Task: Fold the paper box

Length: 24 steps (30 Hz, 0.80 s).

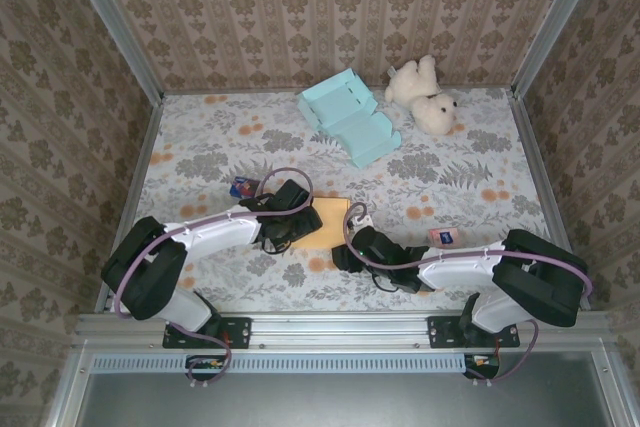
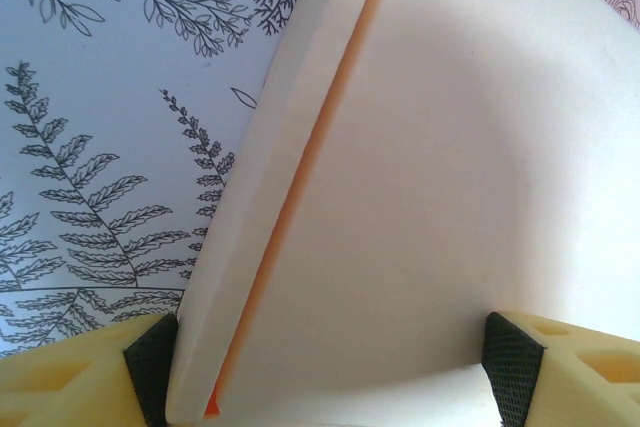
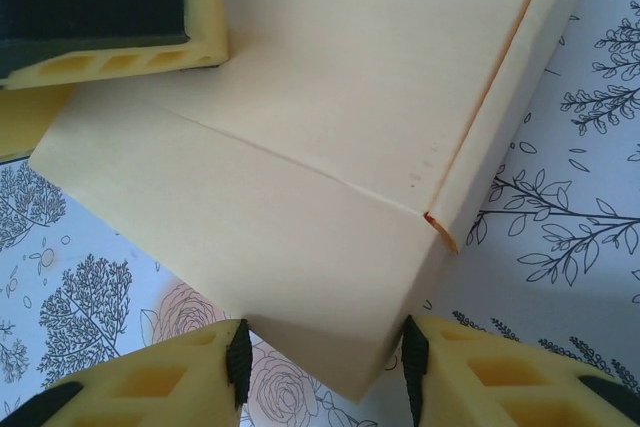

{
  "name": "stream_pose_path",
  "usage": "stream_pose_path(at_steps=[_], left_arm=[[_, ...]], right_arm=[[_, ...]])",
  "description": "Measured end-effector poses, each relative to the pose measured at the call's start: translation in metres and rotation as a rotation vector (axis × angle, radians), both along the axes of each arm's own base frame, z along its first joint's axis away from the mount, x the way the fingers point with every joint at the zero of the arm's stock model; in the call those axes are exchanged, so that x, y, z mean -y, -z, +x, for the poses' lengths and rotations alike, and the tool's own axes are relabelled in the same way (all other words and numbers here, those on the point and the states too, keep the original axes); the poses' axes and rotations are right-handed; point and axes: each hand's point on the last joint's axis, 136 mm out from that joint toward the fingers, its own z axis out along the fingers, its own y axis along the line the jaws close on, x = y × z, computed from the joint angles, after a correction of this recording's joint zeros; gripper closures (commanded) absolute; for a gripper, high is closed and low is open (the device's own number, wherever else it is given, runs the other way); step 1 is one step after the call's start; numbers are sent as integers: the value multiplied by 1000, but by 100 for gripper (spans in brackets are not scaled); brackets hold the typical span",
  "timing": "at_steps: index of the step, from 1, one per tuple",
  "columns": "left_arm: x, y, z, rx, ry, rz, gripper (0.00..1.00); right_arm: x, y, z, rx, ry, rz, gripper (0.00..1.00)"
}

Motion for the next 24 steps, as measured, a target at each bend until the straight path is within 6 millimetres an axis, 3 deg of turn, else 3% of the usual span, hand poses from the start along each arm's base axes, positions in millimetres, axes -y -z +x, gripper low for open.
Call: stream_pose_path(at_steps=[24], left_arm=[[0,0,4,19,-8,6,20]], right_arm=[[2,2,7,47,19,-55,52]])
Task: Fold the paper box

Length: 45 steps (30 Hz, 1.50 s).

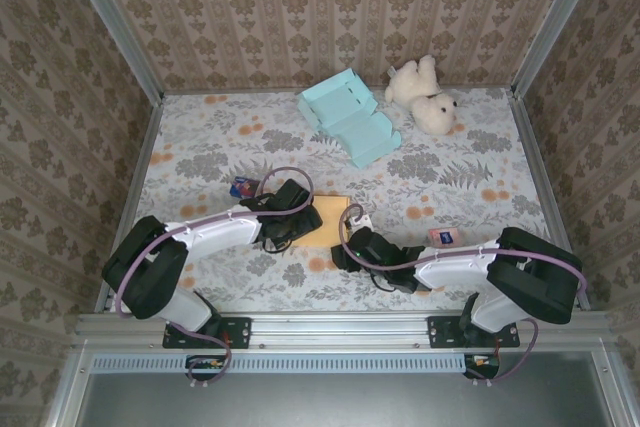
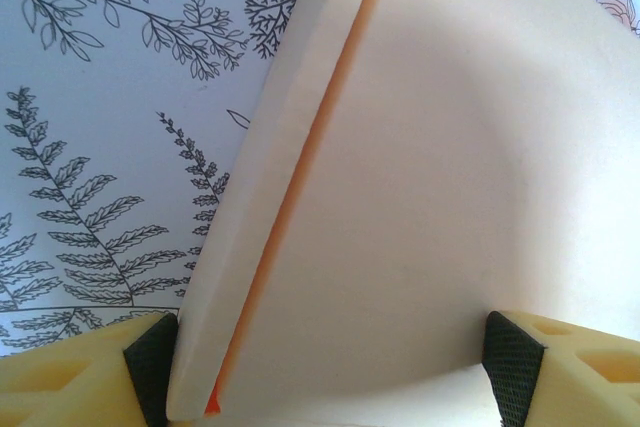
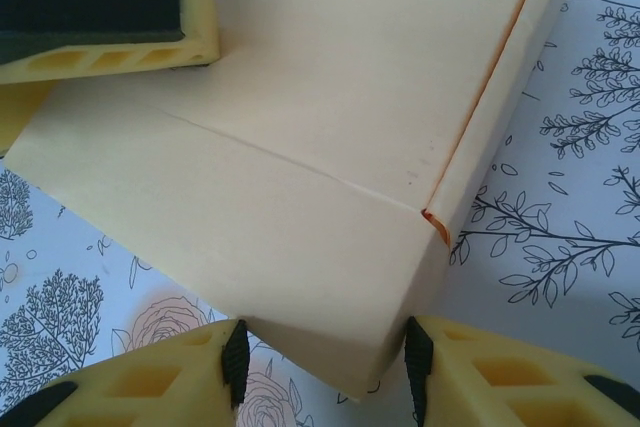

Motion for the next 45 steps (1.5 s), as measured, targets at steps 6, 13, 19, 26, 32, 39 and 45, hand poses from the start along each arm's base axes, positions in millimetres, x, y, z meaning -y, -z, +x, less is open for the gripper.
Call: stream_pose_path(at_steps=[6,13,19,26,32,39,45], left_arm=[[0,0,0,2,0,-1,20],[0,0,3,8,-6,1,20],[0,1,4,13,-2,2,20],[0,1,8,24,-2,14,20],[-1,0,12,42,7,32,20],[-1,0,15,61,45,66,20],[0,0,18,68,65,80,20]], right_arm=[[0,1,1,4,-1,-7,53],[0,4,4,16,9,-17,53],[0,5,7,37,12,-34,53],[-1,6,11,70,15,-51,54],[-1,5,16,103,11,-66,54],[-1,3,18,132,1,-83,54],[-2,3,20,149,-5,-91,55]])
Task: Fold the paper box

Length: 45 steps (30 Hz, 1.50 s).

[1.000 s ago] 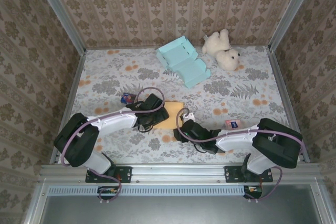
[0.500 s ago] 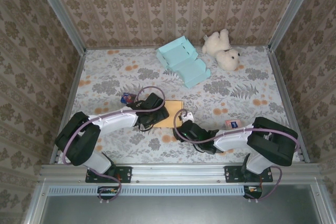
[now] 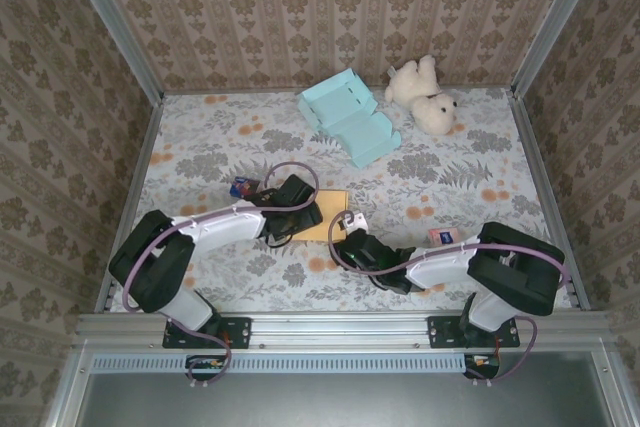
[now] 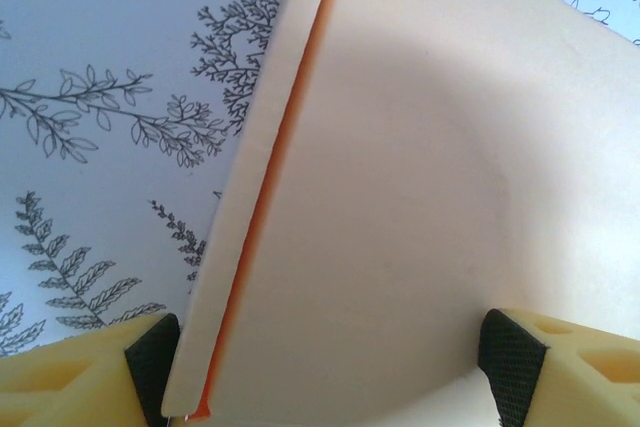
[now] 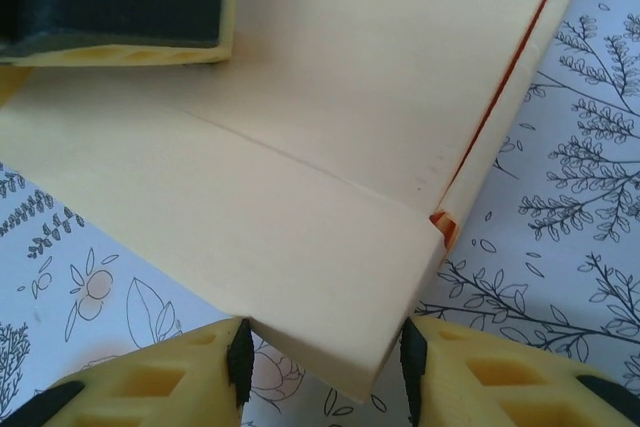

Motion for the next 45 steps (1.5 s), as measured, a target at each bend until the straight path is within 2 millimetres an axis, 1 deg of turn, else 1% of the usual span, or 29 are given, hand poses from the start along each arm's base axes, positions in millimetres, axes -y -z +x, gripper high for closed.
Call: stream_pose_path(at_steps=[11,16,22,26,29,34,40,45], left_arm=[[1,1,6,20,7,16,23],[1,2,7,20,10,23,23],[2,2,8,22,16,28,23],[2,3,9,23,15,31,23],[2,3,9,24,17,34,23],[1,4,11,26,20,38,23],[2,4,12,26,26,38,23],[2,4,12,26,26,38,24]], right_arm=[[2,5,7,56,-6,-13,55],[14,17,12,53,12,-47,55],[16,16,17,56,8,-35,55],[17,17,16,41,-6,-18,52],[15,11,14,31,-19,15,50],[10,-12,7,15,-41,83,45],[18,-35,0,-6,-21,123,44],[17,-42,4,-26,-1,121,44]])
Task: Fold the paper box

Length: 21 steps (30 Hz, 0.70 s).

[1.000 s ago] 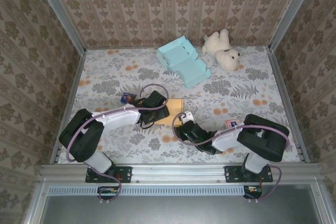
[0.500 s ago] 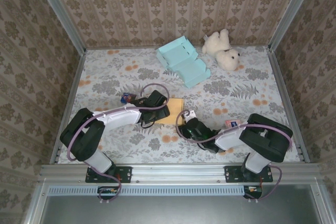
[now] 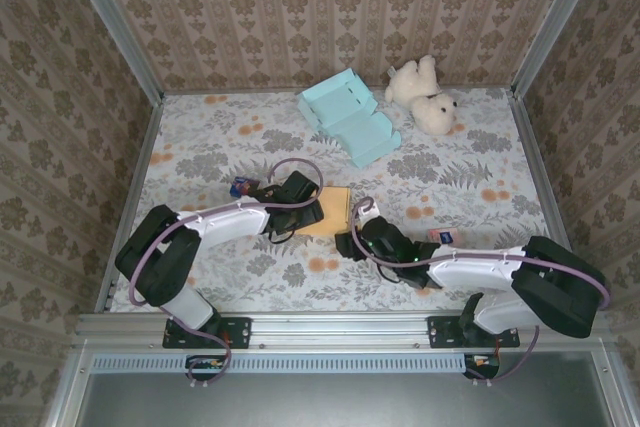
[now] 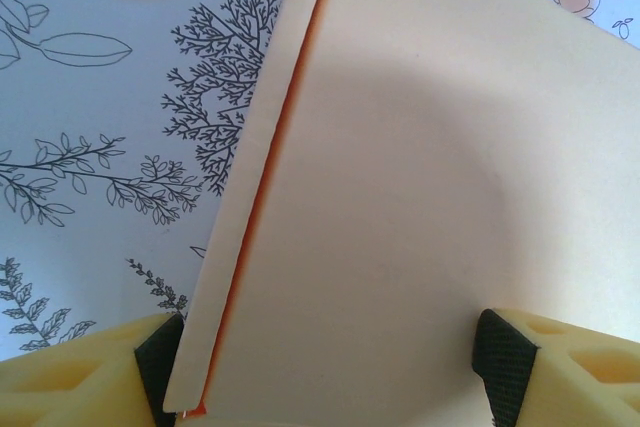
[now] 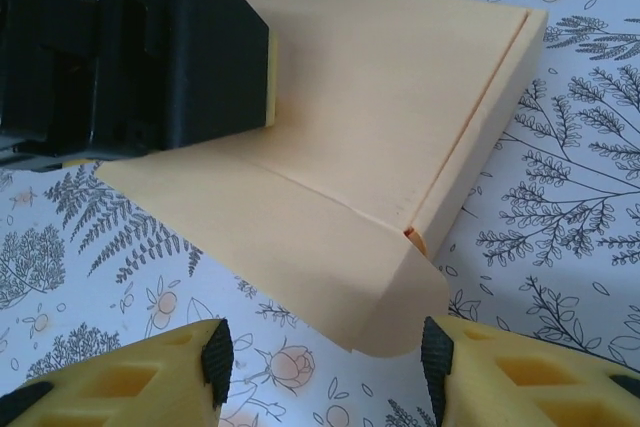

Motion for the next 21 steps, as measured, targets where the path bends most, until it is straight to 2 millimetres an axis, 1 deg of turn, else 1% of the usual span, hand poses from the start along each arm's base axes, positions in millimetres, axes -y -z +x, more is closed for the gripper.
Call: stream_pose_path(at_steps=[3,8,11,18,21], left_arm=[[0,0,0,0,0,0,24],[0,0,0,0,0,0,24],[0,0,0,0,0,0,24],[0,1,0,-1,1,1,24],[0,1,0,-1,1,1,24]], right_arm=[[-2,3,6,-17,16,-3,44],[-1,26,10,-86,30,-29,43],[-1,36,11,-121,33,-21,44],[-13,34,11,-153,13,55,51],[-15,34,11,-161,8,66,52]])
